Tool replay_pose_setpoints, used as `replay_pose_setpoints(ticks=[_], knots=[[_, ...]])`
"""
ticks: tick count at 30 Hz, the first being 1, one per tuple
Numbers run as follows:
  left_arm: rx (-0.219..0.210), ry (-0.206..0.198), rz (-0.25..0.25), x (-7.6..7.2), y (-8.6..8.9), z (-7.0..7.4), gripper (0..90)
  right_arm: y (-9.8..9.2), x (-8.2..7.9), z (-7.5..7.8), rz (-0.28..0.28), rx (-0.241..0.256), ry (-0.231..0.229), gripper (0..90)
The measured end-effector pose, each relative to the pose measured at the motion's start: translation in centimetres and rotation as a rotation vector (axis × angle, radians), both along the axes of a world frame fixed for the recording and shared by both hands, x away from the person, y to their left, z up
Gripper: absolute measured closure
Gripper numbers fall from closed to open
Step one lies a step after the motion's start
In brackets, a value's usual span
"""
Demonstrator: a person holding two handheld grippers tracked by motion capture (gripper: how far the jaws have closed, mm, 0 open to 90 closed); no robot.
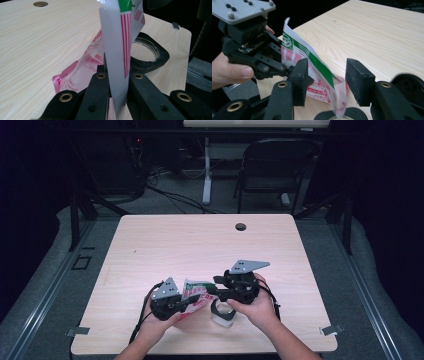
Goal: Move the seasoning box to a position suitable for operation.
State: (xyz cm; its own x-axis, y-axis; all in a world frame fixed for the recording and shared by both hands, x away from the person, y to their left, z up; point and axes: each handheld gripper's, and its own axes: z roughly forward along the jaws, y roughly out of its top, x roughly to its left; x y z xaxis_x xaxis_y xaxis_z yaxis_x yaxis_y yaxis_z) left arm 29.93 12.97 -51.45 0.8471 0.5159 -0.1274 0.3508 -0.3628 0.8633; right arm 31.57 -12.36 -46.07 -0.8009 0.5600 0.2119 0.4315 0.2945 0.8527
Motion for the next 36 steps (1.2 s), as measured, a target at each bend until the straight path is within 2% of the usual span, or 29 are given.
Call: replay_pose_setpoints(ticks=[5,14,17,23,26,30,36], knots=[[-0.002,-0.001,0.001,0.0,0.0,0.0,89.9,0.8,0.2,0.2,0.013,0.000,0.000,54.8],[-0.010,-0.006,0.002,0.0,-0.1,-0.2,87.2,1.5,0.6,-0.4,0.040,-0.042,0.029,60.4],[0.007,-0.015,0.006,-0.2,-0.2,-0.2,85.1,1.5,0.8,-0.6,0.054,-0.039,0.052,65.0],[0.015,-0.013,0.020,-0.3,0.1,-0.4,82.0,1.2,1.2,-0.8,0.088,-0.021,0.096,78.9],[0.010,-0.014,0.029,-0.5,0.2,-0.5,81.7,1.2,1.3,-0.8,0.101,-0.029,0.097,82.2],[0.031,-0.017,0.034,-0.7,0.3,-0.7,77.6,1.4,1.3,-0.8,0.121,-0.063,0.074,88.6],[0.032,-0.029,0.047,-0.8,0.6,-1.2,67.3,1.5,1.4,-0.8,0.139,-0.083,0.053,90.0]])
